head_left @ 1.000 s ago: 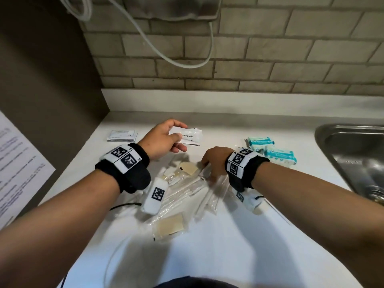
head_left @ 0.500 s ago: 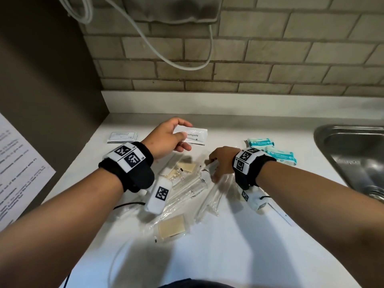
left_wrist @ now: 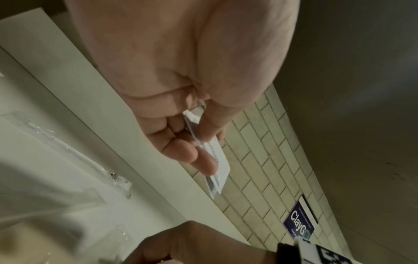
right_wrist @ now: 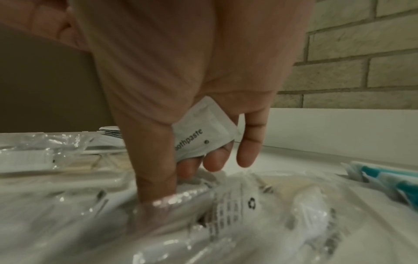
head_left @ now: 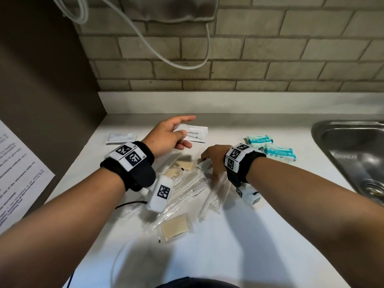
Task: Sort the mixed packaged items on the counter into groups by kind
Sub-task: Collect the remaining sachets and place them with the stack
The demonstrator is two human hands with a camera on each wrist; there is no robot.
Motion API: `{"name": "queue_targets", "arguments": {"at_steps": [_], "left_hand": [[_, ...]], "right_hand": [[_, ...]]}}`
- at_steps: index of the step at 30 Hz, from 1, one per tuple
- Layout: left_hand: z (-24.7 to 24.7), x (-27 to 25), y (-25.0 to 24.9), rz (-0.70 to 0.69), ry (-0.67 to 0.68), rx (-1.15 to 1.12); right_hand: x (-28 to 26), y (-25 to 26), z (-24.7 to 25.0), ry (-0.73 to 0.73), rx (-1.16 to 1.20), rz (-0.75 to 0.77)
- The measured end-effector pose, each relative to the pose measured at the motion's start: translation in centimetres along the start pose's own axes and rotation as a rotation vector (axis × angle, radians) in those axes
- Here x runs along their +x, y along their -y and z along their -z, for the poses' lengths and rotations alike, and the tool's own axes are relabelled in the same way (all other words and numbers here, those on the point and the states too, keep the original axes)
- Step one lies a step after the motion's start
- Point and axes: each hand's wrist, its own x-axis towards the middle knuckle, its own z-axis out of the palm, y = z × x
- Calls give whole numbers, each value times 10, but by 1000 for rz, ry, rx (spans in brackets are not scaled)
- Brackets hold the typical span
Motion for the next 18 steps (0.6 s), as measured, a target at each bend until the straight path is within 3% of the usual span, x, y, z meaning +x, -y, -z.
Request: {"name": "queue_targets", "arguments": {"at_steps": [14, 16, 18], "left_hand": [[6, 3, 21, 75, -43, -12], [7, 3, 28, 111, -58, 9], [8, 3, 33, 173, -70, 25]], "right_hand": [[-18, -14, 6, -73, 65, -114], [-22, -14, 11, -180, 83, -120], [-25, -15, 20, -413, 116, -126]]}}
